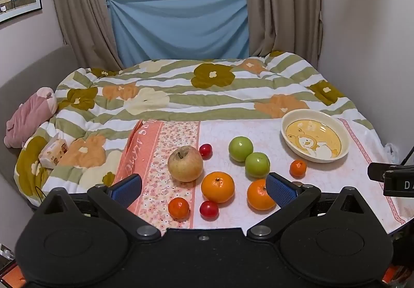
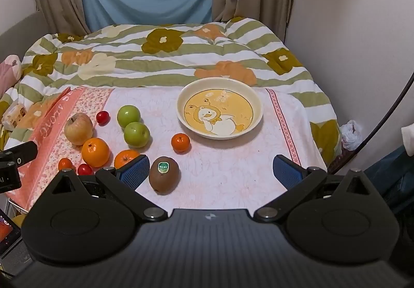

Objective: Organize fruits

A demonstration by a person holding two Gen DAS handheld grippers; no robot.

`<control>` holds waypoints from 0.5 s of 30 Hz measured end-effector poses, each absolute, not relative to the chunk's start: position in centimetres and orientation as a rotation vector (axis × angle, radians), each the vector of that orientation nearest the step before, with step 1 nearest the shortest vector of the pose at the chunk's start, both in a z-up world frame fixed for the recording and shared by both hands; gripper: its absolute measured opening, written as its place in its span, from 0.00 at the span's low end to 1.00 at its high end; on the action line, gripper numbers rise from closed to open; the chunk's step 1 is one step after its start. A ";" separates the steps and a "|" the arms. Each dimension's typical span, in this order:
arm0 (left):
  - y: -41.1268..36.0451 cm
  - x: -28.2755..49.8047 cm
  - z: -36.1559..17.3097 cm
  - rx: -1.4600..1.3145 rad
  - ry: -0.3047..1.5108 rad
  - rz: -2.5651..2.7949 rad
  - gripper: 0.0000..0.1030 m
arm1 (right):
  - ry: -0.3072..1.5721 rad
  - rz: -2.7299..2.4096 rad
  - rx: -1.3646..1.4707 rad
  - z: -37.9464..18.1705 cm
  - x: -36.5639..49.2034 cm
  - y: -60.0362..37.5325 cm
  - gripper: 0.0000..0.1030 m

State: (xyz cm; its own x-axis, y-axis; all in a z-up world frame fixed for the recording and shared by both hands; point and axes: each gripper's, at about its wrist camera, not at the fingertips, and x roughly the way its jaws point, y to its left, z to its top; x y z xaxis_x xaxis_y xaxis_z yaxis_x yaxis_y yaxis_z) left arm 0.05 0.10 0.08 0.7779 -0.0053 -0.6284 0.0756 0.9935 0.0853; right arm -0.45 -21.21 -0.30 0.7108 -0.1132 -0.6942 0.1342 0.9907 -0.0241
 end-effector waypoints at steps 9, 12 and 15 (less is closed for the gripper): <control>0.0 -0.8 0.1 0.110 0.667 -0.046 1.00 | 0.766 -0.142 0.031 0.1 -1.1 -21.2 1.00; 0.0 -0.8 0.1 0.111 0.675 -0.046 1.00 | 0.761 -0.141 0.029 0.0 -1.2 -21.1 1.00; 0.0 -1.0 0.2 0.115 0.675 -0.048 1.00 | 0.754 -0.138 0.028 0.2 -1.7 -21.1 1.00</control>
